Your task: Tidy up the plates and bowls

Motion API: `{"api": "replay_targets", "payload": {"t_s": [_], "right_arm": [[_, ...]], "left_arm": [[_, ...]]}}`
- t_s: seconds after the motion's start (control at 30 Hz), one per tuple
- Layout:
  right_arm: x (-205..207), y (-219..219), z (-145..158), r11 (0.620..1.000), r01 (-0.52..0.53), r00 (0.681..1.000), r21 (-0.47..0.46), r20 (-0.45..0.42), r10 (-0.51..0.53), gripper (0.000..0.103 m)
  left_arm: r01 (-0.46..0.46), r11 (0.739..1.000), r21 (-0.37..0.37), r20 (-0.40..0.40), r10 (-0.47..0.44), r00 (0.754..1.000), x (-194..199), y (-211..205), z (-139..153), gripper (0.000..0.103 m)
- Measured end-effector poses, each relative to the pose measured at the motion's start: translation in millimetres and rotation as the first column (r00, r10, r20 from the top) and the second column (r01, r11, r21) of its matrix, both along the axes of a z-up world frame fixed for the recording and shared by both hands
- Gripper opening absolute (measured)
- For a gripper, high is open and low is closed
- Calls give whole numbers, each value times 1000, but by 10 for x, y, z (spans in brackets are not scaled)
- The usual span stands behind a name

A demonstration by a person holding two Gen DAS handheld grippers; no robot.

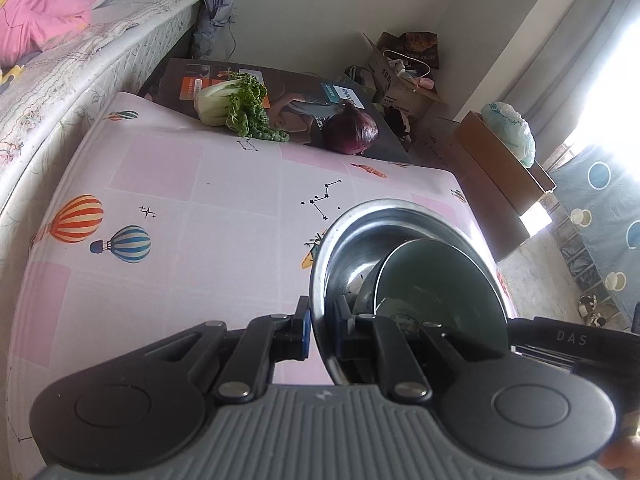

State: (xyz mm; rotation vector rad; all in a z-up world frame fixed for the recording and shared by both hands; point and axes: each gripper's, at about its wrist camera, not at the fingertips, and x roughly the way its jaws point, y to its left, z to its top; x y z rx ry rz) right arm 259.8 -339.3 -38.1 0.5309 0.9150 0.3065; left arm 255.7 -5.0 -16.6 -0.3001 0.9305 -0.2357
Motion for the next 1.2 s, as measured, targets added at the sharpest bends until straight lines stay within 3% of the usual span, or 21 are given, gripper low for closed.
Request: {"api": "replay_targets", "payload": {"t_s": [0.23,0.57,0.77,1.03,1.13,1.2], "right_arm": [[-672,55,-68,999,-6,999,44,-41,8,10],[-1471,10,-426,998,4,995,58,-100,2,10],[-1589,-47,-574,1000,5,995,9,-102,-4,10],[-1535,-64,-586,1000,-18,997,13,-78,18,11],[-1515,-38,-579,1000,-25,997,10,-73,25,11],[-1525,-59,-564,1000,-23,998,12,-65,24,13]], "left_arm": [[-3,1000,-20,-9,3,1000,-619,142,16,10],[26,999,-23,-75,-27,997,-1220,118,-256,12],[35,999,-12,-115,-36,993,-1347,65,-435,16],[27,1000,13,-69,-26,997,-1435,61,-362,19],[21,999,33,-56,-19,998,-1486,73,-340,28],[9,998,57,-39,-6,999,-1532,94,-320,47]]}}
